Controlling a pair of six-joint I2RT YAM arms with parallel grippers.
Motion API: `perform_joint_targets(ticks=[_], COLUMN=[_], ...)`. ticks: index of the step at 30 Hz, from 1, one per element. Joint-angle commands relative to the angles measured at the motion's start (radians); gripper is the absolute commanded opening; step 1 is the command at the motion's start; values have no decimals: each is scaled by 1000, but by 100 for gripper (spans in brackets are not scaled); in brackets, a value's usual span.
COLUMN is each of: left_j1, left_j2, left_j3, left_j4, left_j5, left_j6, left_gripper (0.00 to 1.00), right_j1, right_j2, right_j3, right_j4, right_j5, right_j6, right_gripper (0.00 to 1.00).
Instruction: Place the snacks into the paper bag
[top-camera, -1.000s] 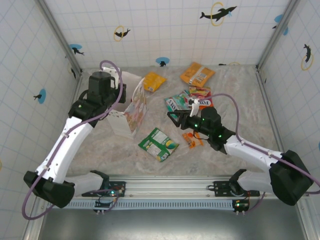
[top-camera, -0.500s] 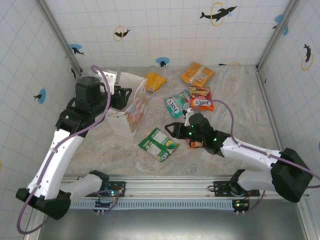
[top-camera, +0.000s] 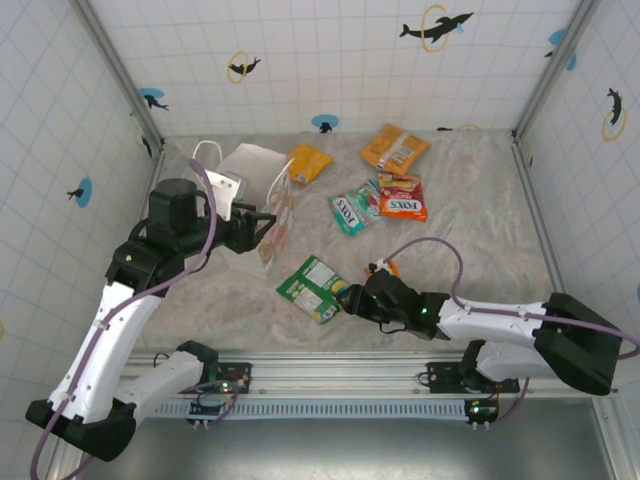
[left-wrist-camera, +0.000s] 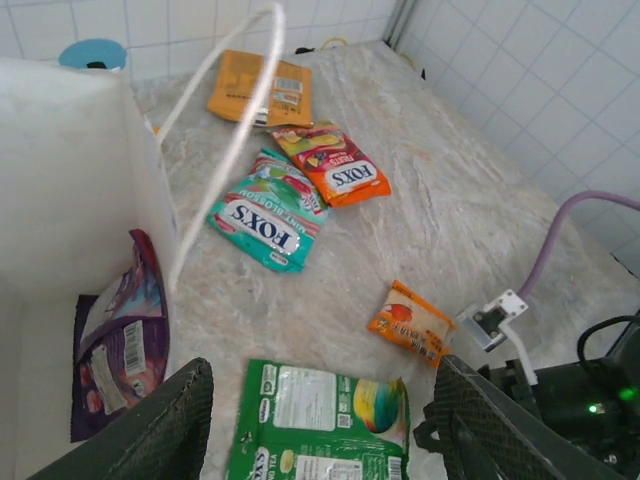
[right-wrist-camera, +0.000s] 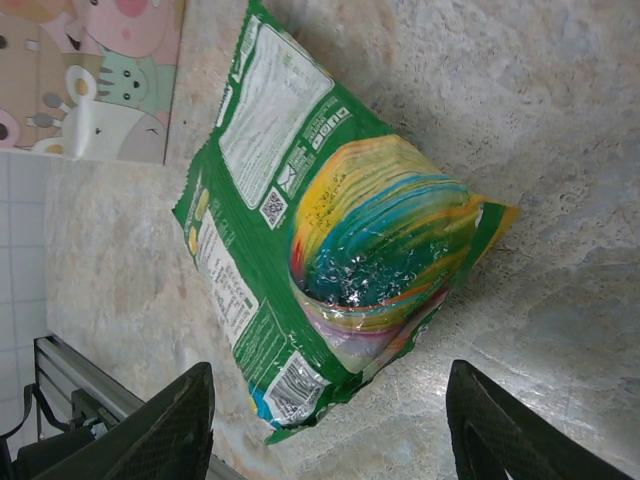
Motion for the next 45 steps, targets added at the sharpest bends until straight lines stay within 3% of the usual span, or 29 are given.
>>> perform_joint_targets(ticks=[1,19,34,45], left_j1=[1,1,0,1], left_j2=[-19,-42,-39,-15], left_j3=[-23,-77,-98,-100], left_j4=[-13,5,52,66], left_j5=[30,25,38,66], left_j6=[18,27,18,25], left_gripper=[60,60,59,58], right_j1=[10,6,-1,1], right_j2=[53,215,217,150], right_j3=[-13,-60,-110,-113], right_j4=[107,323,356,422], right_j5=[22,63,121,134], right_j6=[53,139,80,-32], right_gripper=[62,54,13,2])
